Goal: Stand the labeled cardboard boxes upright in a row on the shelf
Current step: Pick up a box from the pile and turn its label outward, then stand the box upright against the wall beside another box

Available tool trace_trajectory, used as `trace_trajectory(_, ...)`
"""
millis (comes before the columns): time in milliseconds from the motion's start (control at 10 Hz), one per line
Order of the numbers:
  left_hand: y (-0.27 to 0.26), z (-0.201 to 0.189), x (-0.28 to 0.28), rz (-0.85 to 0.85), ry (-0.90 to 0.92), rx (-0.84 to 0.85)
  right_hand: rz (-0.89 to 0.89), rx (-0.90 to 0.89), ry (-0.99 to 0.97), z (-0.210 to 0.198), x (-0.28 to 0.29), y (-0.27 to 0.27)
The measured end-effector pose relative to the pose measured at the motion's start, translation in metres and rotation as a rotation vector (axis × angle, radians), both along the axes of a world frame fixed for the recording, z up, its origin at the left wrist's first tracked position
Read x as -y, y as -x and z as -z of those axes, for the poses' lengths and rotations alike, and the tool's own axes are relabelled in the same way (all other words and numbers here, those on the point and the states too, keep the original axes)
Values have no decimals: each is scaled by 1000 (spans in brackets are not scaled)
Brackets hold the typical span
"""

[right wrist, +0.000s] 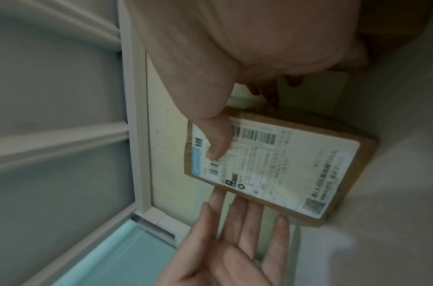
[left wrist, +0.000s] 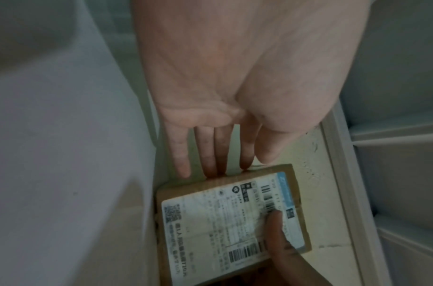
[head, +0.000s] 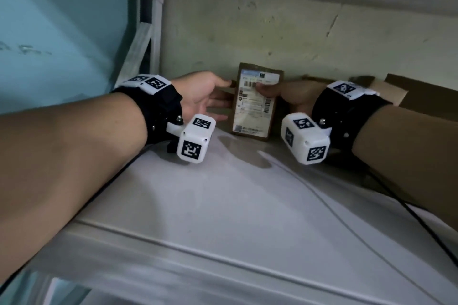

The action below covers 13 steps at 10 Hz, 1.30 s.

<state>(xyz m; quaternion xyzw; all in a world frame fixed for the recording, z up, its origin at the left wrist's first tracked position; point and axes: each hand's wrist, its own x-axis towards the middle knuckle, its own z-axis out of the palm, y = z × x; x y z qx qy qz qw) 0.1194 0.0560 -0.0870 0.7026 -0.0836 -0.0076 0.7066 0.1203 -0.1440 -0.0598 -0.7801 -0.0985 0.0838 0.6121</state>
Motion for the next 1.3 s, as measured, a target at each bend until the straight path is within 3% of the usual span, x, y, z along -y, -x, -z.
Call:
trace_trajectory(400, 6, -2, 1, 67, -86, 26, -28, -1, 104, 1, 7, -3)
trace_trajectory(500, 7, -3, -1, 63, -73, 15, 13, 13, 286, -13, 18, 13)
trace_trajectory(600, 10, -5, 0, 58, -57, 22, 6, -30, 330, -27, 32, 35)
trace_trajectory(700, 9, -11, -1, -41, 73, 88, 62, -61, 363, -30, 39, 56)
trace_trajectory(800, 9, -18, -7, -96, 237, 126, 238, 0, 314, -28, 50, 67)
trace_trajectory(900, 15, -25, -11, -34, 413, 107, 281, 39, 253, -26, 62, 67)
trace_trajectory(1000, 26, -35, 1, 71, 440, 102, 342, -46, 229, -25, 79, 66)
trace_trajectory(1100, 50, -44, 27, 160, 376, 87, 413, -9, 289, -27, 86, 82)
trace_trajectory(1200, 71, -54, 58, 192, 354, 64, 439, 136, 293, -24, 95, 85)
trace_trajectory(1300, 84, -59, 94, 160, 272, 41, 424, 98, 164, -24, 106, 88)
